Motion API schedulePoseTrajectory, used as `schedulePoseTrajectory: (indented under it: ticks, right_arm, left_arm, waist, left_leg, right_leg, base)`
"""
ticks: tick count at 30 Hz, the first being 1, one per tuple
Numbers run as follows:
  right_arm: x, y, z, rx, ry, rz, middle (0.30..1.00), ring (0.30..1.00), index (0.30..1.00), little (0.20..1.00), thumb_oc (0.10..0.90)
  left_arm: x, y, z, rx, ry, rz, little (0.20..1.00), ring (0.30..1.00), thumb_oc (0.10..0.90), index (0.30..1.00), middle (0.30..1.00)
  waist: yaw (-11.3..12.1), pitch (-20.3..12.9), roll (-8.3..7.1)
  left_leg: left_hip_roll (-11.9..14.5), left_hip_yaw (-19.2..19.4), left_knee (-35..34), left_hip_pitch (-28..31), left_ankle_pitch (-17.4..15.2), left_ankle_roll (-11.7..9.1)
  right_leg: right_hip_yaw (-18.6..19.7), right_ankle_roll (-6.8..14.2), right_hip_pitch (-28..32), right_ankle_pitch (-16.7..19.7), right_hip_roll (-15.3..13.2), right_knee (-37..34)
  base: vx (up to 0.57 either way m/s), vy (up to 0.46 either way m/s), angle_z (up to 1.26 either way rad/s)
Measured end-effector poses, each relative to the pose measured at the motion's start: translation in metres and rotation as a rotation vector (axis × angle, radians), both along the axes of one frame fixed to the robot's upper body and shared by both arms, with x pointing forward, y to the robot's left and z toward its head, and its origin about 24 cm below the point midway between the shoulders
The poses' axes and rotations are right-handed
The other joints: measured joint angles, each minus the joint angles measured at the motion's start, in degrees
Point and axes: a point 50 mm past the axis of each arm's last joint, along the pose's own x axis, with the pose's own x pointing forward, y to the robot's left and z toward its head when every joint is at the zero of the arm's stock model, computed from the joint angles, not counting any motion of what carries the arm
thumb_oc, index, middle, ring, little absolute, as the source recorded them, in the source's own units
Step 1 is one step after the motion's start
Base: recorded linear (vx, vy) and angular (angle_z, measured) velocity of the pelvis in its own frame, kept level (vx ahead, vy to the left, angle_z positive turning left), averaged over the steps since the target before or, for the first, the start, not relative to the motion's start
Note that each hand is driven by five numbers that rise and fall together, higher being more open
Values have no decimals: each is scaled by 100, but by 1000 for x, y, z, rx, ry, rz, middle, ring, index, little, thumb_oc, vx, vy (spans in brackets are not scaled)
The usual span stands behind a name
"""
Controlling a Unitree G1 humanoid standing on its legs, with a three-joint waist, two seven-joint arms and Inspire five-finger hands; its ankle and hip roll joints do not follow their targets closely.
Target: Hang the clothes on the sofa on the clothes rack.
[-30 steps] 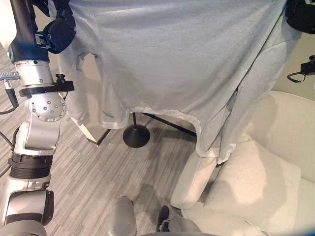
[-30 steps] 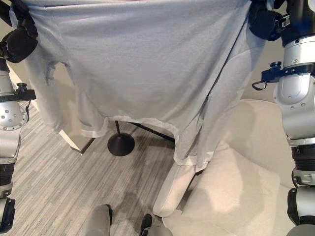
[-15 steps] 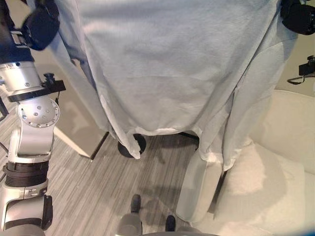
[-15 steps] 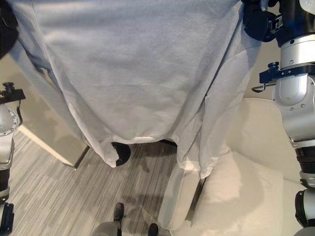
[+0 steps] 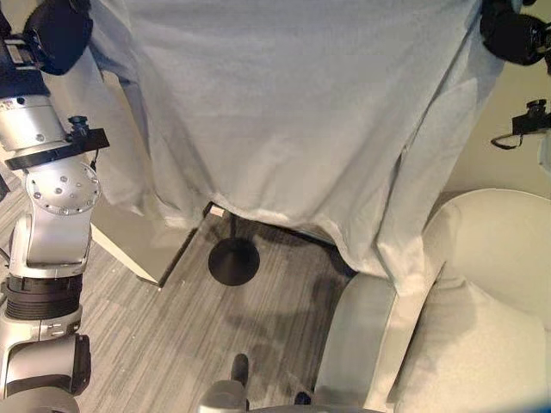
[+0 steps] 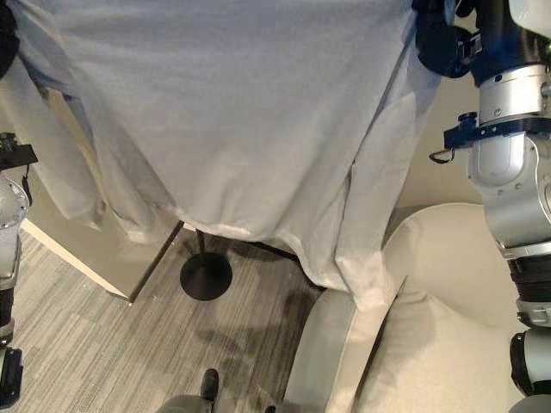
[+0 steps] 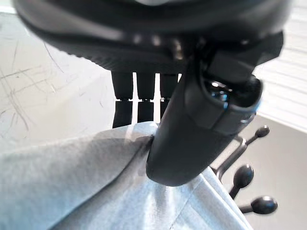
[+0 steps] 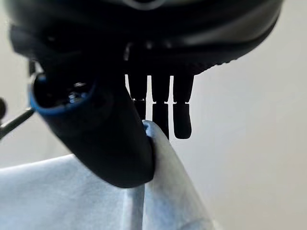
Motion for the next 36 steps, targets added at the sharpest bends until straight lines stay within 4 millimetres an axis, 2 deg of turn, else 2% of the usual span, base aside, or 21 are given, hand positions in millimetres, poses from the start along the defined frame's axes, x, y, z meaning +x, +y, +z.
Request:
schedulePoseTrajectory:
  ticks: [1, 2, 3, 5, 6, 7, 9, 14, 23, 29, 36]
  right_arm:
    - [-2, 3, 2, -8, -10, 14, 300, 300, 300, 300, 400]
    - [-3, 4, 4, -16, -21, 23, 300, 300, 300, 300, 400]
    - [-3, 4, 4, -17, -23, 23, 300, 300, 300, 300, 400]
    - [-2, 3, 3, -13, -10, 14, 300, 300, 300, 300, 400]
    - [-2, 3, 3, -10, -12, 10, 300, 300, 300, 300, 400]
    - [-3, 3, 5, -9, -17, 9, 300, 300, 300, 300, 400]
    - [-1, 2, 3, -8, -2, 2, 300, 300, 300, 300, 400]
    - [-2, 3, 5, -8, -12, 9, 300, 300, 300, 300, 400]
    - [-15, 0, 17, 16, -89, 28, 300, 300, 300, 300, 400]
    - [-30, 1, 13, 54, -147, 69, 300, 300, 300, 300, 400]
    - [-33, -2, 9, 57, -164, 72, 300, 300, 300, 300, 400]
  left_arm:
    - [-1, 2, 1, -10, -7, 7, 300, 300, 400, 300, 300]
    - [-2, 3, 3, -17, -15, 16, 300, 300, 400, 300, 300]
    - [-2, 4, 3, -16, -14, 17, 300, 300, 400, 300, 300]
    - [-1, 4, 3, -14, -9, 19, 300, 300, 400, 300, 300]
    - [-1, 4, 3, -16, -12, 23, 300, 300, 400, 300, 300]
    - [-2, 3, 3, 0, -17, 37, 300, 300, 400, 300, 300]
    - [-2, 2, 3, 5, -13, 33, 300, 300, 400, 300, 300]
    - [-1, 2, 3, 3, -12, 32, 300, 300, 400, 300, 300]
    - [-4, 5, 4, -4, -23, 41, 300, 300, 400, 300, 300]
    - [-15, 8, 6, -8, -64, 55, 300, 300, 400, 300, 300]
    - [-22, 9, 10, -13, -121, 61, 300, 300, 400, 300, 300]
  waist:
    - [-22, 15, 26]
    - [-70, 67, 105]
    - [-89, 91, 143]
    - [-181, 101, 144]
    - [-175, 88, 107]
    - [-154, 105, 50]
    - [-166, 104, 27]
    - [-169, 95, 6]
    - [-150, 95, 6]
    - [-172, 93, 6]
    - [-169, 89, 11]
  left_leg:
    - [-24, -25, -2, -23, 0, 15]
    - [-16, -50, -40, -54, 6, 47]
    - [-7, -52, -56, -57, 52, 50]
    - [-37, -124, -51, -65, 58, 24]
    - [-77, -118, -51, -76, 49, 10]
    - [-103, -152, -62, -99, 65, -44]
    - [2, -232, -64, -140, 126, -131]
    - [105, -357, -61, -179, 154, -176]
    - [44, -437, -64, -263, 147, -196]
    - [23, -408, -62, -255, 159, -213]
    - [19, -395, -60, -264, 196, -257]
  right_leg:
    - [-76, 8, 33, 5, 38, -217]
    - [-4, 7, 197, 10, 232, -785]
    - [28, 27, 270, 22, 295, -991]
    - [226, 176, 815, 229, 477, -2133]
    - [279, 86, 1157, 525, 520, -2706]
    - [250, -110, 1404, 707, 584, -3207]
    - [169, -117, 1411, 703, 700, -3210]
    - [63, -129, 1432, 695, 822, -3211]
    - [-17, -129, 1382, 692, 761, -3213]
    - [1, -139, 1383, 686, 735, -3213]
    - [-5, -193, 1384, 654, 733, -3212]
  base:
    - [90, -97, -17]
    - [145, -146, -7]
    - [97, -150, 7]
    - [84, -139, 25]
    - [44, -112, 25]
    - [47, -97, 15]
    - [90, -106, 23]
    - [42, -60, 17]
    - [22, -31, 5]
    - [15, -4, -2]
    - [2, -30, 0]
